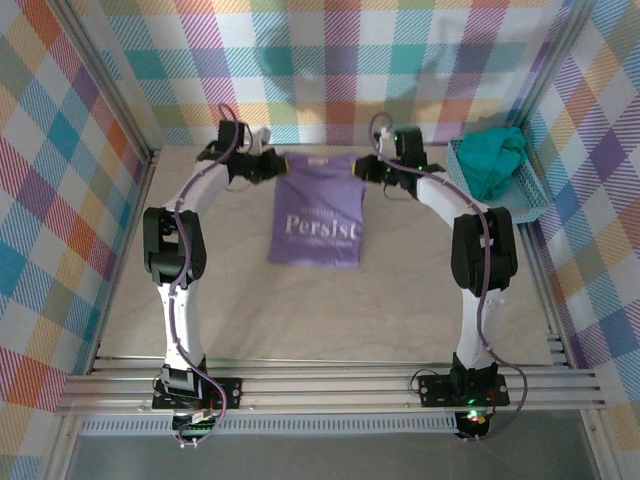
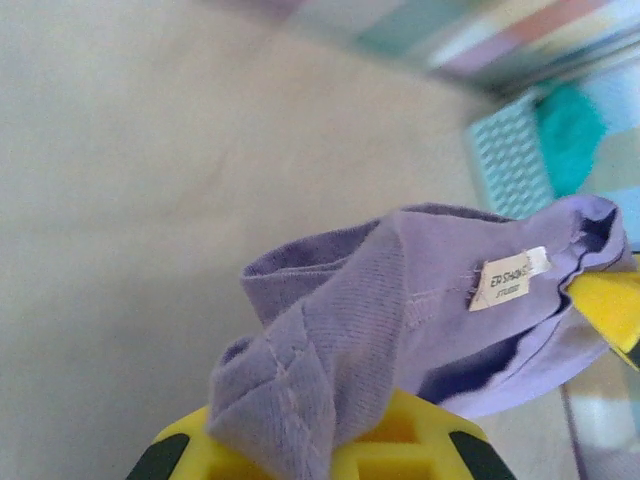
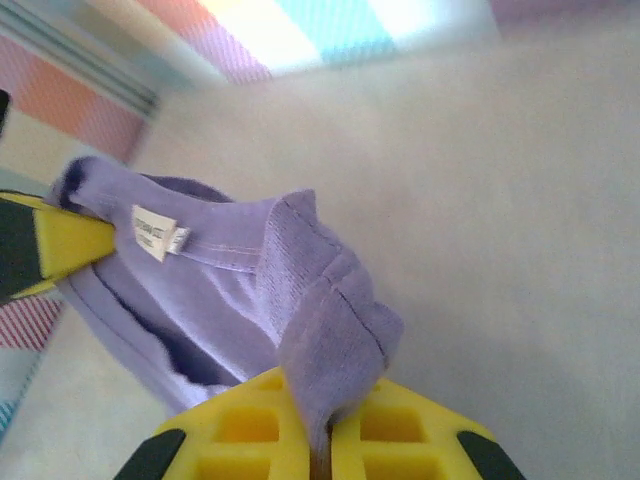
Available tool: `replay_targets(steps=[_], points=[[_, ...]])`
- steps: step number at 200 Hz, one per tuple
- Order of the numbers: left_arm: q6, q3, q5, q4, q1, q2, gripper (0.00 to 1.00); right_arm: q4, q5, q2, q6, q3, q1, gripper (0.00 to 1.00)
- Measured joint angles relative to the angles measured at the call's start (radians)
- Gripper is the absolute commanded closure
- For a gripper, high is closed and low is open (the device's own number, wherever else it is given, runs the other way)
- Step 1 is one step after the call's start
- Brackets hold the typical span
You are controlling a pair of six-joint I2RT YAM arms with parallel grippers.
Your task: Fold the inside-out t-shirt
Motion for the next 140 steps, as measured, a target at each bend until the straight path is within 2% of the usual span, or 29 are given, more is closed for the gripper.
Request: replay_targets(steps=[19,36,56,95,115,140], points=[[-0.014,0.058,0.006,0.031,0.000,-0.040,1.00,0.050,-0.032,-0.033,-0.014,0.066,-0.015,1.00],[-0.027,-0.008,0.013,0.067,0.000,-0.113,1.00,0.084,-0.073,-0.082,-0.029,0.056,-0.020,1.00],[-0.051,-0.219,0.020,0.153,-0.002,-0.240,1.00,0.147,-0.122,-0.174,-0.032,-0.064,-0.021,1.00],[-0.113,-0.748,0.002,0.314,-0.045,-0.496,1.00,0.181,-0.164,-0.386,-0.031,-0.469,0.025,1.00],[-0.124,-0.959,-0.035,0.338,-0.116,-0.609,1.00,0.173,-0.154,-0.484,-0.019,-0.668,0.055,1.00],[-0.140,-1.104,-0.066,0.357,-0.212,-0.697,1.00,0.146,-0.140,-0.556,-0.001,-0.819,0.067,1.00]])
